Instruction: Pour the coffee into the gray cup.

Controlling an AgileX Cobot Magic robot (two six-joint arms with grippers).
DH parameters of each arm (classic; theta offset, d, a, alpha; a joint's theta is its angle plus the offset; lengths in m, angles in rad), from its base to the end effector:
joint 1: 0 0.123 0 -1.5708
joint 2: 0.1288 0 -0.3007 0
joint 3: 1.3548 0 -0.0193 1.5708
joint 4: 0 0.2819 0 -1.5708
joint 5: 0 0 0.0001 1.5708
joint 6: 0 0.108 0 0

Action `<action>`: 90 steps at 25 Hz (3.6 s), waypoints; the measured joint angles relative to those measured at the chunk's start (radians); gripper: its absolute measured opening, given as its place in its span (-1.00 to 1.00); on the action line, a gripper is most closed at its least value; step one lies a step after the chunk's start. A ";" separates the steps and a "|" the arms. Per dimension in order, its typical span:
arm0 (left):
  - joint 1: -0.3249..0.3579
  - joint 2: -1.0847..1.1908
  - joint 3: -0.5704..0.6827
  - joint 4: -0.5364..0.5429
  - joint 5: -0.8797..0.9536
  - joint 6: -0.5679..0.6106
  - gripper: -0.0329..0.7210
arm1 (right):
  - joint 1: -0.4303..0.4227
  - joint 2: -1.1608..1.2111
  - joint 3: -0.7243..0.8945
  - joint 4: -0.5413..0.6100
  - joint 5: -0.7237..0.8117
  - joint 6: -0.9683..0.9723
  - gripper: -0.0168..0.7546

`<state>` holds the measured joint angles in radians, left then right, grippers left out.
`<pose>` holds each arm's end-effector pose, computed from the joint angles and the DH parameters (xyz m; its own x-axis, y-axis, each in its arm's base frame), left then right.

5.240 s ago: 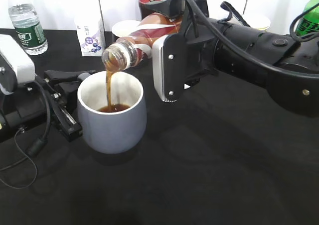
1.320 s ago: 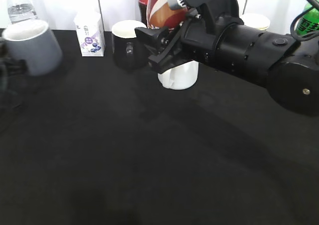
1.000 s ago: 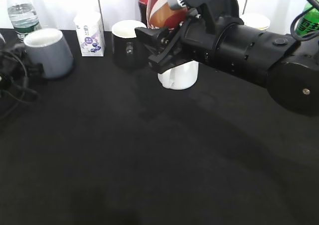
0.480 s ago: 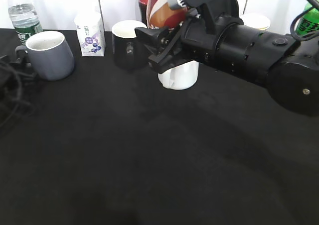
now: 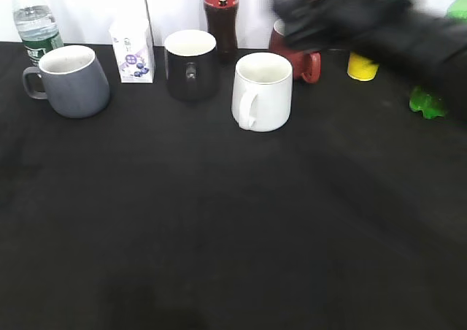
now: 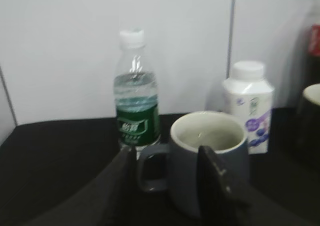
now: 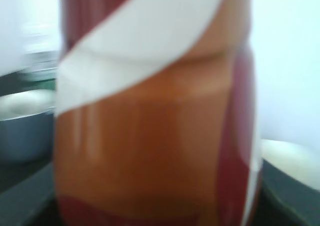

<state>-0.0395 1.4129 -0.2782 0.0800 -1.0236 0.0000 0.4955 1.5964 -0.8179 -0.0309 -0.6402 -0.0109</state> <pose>0.2561 -0.0175 0.1862 -0.0208 0.0424 -0.9989 0.1085 0.9933 0.0399 0.3365 0.1841 0.2496 -0.0276 -0.0555 -0.9981 -0.4929 0.8694 -0.0347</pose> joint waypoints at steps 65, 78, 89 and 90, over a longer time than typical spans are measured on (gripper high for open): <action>-0.197 -1.227 -0.381 -0.055 2.247 -0.086 0.32 | -0.179 -1.092 -0.007 0.074 1.805 0.011 0.44; -0.197 -1.240 -0.252 -0.058 2.105 -0.047 0.22 | -0.179 -1.398 0.316 0.014 1.692 0.036 0.44; -0.197 -1.240 -0.246 -0.058 2.092 -0.046 0.18 | -0.179 -1.398 0.316 0.014 1.689 0.038 0.44; -0.196 -1.240 -0.246 -0.058 2.091 -0.046 0.16 | -0.179 -1.398 0.316 0.014 1.688 0.038 0.44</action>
<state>-0.2358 0.1726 -0.5241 0.0222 1.0675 -0.0460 0.3165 0.1988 -0.5022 -0.0165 1.0478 0.0273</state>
